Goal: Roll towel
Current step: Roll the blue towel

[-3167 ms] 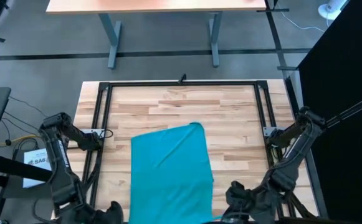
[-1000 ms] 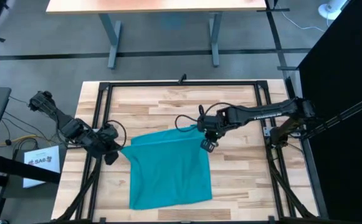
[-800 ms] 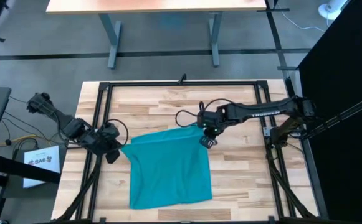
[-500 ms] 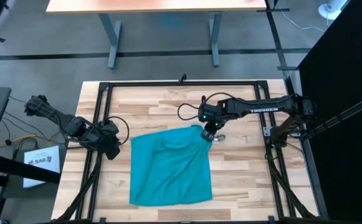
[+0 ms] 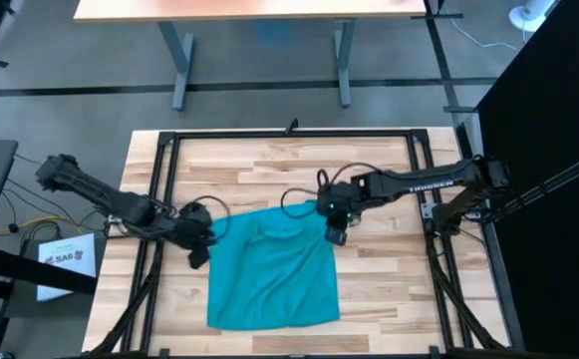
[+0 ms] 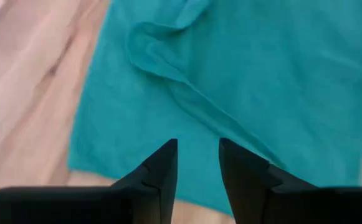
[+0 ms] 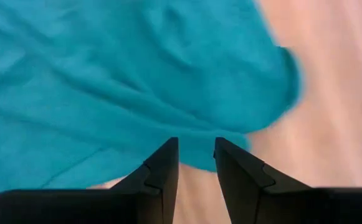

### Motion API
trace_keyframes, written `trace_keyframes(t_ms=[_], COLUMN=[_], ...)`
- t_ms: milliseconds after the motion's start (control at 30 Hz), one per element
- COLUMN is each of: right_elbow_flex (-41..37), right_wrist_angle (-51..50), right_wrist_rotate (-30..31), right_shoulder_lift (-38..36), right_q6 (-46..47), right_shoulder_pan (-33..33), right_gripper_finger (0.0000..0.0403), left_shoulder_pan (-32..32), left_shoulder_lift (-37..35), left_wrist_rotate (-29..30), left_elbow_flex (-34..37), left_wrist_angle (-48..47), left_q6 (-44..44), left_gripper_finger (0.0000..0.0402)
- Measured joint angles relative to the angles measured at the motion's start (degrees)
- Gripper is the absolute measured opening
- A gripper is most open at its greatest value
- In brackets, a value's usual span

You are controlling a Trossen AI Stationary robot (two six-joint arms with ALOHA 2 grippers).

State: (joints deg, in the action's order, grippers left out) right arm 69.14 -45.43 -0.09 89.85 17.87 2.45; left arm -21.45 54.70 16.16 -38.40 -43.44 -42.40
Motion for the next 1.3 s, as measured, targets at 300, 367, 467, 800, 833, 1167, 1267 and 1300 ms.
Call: trace_keyframes(t_ms=[300,367,467,800,833,1167,1267,1300], right_elbow_flex=[-2.11,-4.45,-9.03,-21.47,-21.59,-21.59,-21.59,-21.59], right_wrist_angle=[1.84,1.74,2.94,12.83,13.12,14.89,15.02,15.06], right_wrist_rotate=[4.08,4.78,4.98,4.96,4.96,5.08,5.15,5.15], right_shoulder_lift=[0.32,0.33,0.36,0.41,0.40,0.40,0.40,0.40], right_q6=[4.45,6.17,8.98,19.60,19.66,15.60,14.60,14.17], right_shoulder_pan=[9.08,10.62,12.75,18.73,19.16,19.61,19.46,19.33], right_gripper_finger=[0.0093,0.0093,0.0093,0.0093,0.0093,0.0093,0.0093,0.0093], left_shoulder_pan=[19.32,21.42,23.13,24.51,24.49,24.67,24.72,24.73], left_shoulder_lift=[20.38,23.85,28.52,40.45,40.96,41.02,41.02,41.03], left_wrist_rotate=[-10.24,-11.48,-12.59,-15.64,-15.63,-15.18,-15.23,-15.30], left_elbow_flex=[-4.51,-6.96,-10.67,-17.54,-17.74,-18.20,-18.20,-18.19], left_wrist_angle=[11.36,11.67,11.30,5.62,3.82,2.86,3.46,3.56], left_q6=[3.79,3.94,4.21,2.68,2.39,1.03,0.99,1.03], left_gripper_finger=[0.0101,0.0101,0.0101,0.0101,0.0101,0.0100,0.0095,0.0089])
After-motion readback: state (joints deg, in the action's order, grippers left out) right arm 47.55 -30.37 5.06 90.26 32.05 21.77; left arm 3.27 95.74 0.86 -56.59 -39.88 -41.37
